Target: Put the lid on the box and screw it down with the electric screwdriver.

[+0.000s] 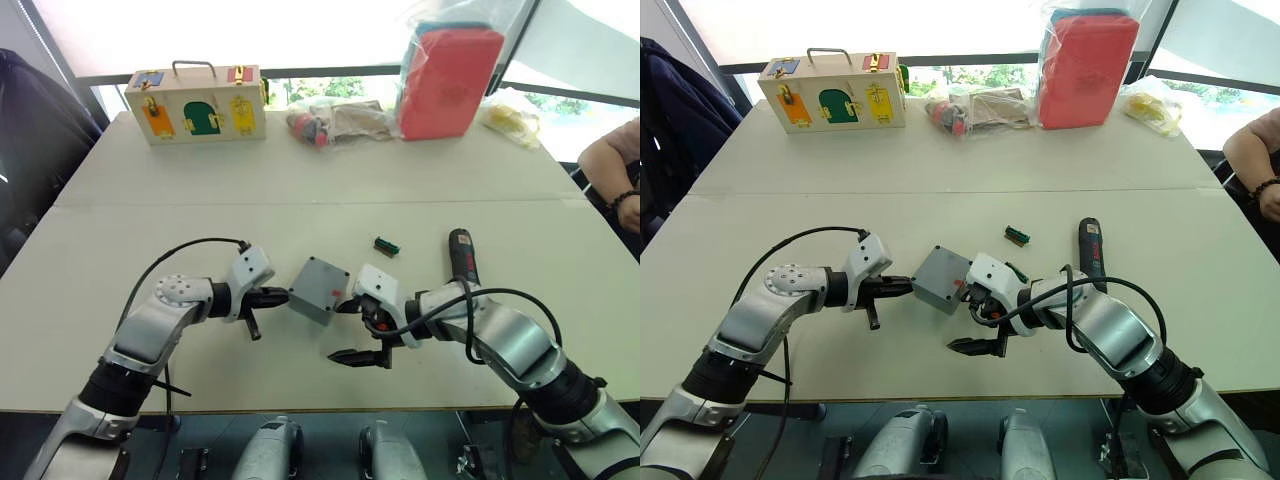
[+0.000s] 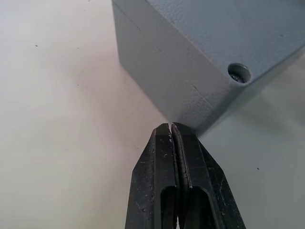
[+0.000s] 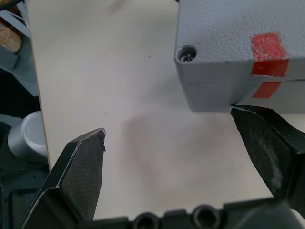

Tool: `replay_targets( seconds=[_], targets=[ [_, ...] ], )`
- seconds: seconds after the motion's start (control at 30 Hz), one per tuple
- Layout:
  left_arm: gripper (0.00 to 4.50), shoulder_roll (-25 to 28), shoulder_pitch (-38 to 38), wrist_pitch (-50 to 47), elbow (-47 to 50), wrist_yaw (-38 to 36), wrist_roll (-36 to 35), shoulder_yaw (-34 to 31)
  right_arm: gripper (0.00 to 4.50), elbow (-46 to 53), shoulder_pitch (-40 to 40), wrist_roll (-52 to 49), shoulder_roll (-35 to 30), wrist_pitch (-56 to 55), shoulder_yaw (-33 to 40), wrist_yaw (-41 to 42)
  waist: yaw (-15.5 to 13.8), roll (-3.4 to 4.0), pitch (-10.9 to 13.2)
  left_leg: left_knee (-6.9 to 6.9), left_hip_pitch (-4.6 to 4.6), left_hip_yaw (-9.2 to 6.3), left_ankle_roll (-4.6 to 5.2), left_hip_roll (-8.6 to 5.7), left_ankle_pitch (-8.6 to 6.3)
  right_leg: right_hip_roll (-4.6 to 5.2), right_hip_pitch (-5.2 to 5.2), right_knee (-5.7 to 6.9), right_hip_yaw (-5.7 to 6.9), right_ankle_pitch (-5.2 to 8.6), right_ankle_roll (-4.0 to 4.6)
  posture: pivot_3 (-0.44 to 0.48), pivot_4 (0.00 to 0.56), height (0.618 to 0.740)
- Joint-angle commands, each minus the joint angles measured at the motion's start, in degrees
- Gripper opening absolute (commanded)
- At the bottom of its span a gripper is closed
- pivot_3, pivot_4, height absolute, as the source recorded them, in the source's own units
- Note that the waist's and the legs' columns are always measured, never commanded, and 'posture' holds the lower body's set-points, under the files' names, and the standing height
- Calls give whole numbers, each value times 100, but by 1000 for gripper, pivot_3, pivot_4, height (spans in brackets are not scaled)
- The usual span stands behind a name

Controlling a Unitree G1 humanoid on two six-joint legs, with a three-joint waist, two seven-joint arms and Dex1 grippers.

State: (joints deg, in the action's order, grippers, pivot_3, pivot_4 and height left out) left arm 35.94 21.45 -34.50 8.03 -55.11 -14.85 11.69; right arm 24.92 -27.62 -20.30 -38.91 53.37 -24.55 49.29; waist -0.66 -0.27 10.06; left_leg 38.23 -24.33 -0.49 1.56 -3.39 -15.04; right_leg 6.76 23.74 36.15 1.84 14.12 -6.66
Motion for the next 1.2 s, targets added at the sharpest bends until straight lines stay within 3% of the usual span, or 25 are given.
replay_targets(
  seconds=[0.03, 0.67, 0.83, 0.93, 1.0, 1.2],
  targets=[
    [0, -42, -19, 12, 359, -155, -199, 30, 4471, 37, -139, 22, 71, -164, 165, -10, -3, 0, 0, 0, 0, 0, 0, 0, 0, 0, -1, 0, 0, 0, 0, 0, 150, 740],
    [0, -38, 21, 18, 384, -268, -201, -26, 4471, -65, -196, 98, -213, -328, 350, 294, -2, 0, 0, 0, 0, 0, 3, 0, -2, -1, -1, 0, 1, 0, 0, 0, 150, 740],
    [0, 428, 236, -368, 312, -579, -823, -819, 4471, 286, -340, -880, -641, 306, 1661, 634, -1, -1, 2, 1, -2, 0, 12, 0, -7, -1, 1, 0, 1, 0, 0, 0, 150, 740],
    [0, 602, 632, -928, 339, -621, -1346, -1238, 4471, -470, -707, -1375, -391, 562, 2664, 384, -4, 0, 1, 1, 0, -3, 13, 5, -7, -3, 0, 1, 2, 0, 0, 0, 150, 740],
    [0, 616, 780, -1096, 378, -655, -1574, -1361, 4471, -852, -859, -1356, -255, 487, 2859, 201, -4, -1, 0, 0, 5, -3, 14, 5, -8, -4, -7, -1, 2, 0, 0, 0, 150, 740],
    [0, 319, 1235, -1407, 503, -333, -1853, -1299, 4471, -3232, -1296, 6, 204, -1477, 2163, -71, 2, -2, 0, 0, 6, 6, -12, -2, 7, -1, -9, -1, 0, 0, -1, 0, 150, 740]
  ],
)
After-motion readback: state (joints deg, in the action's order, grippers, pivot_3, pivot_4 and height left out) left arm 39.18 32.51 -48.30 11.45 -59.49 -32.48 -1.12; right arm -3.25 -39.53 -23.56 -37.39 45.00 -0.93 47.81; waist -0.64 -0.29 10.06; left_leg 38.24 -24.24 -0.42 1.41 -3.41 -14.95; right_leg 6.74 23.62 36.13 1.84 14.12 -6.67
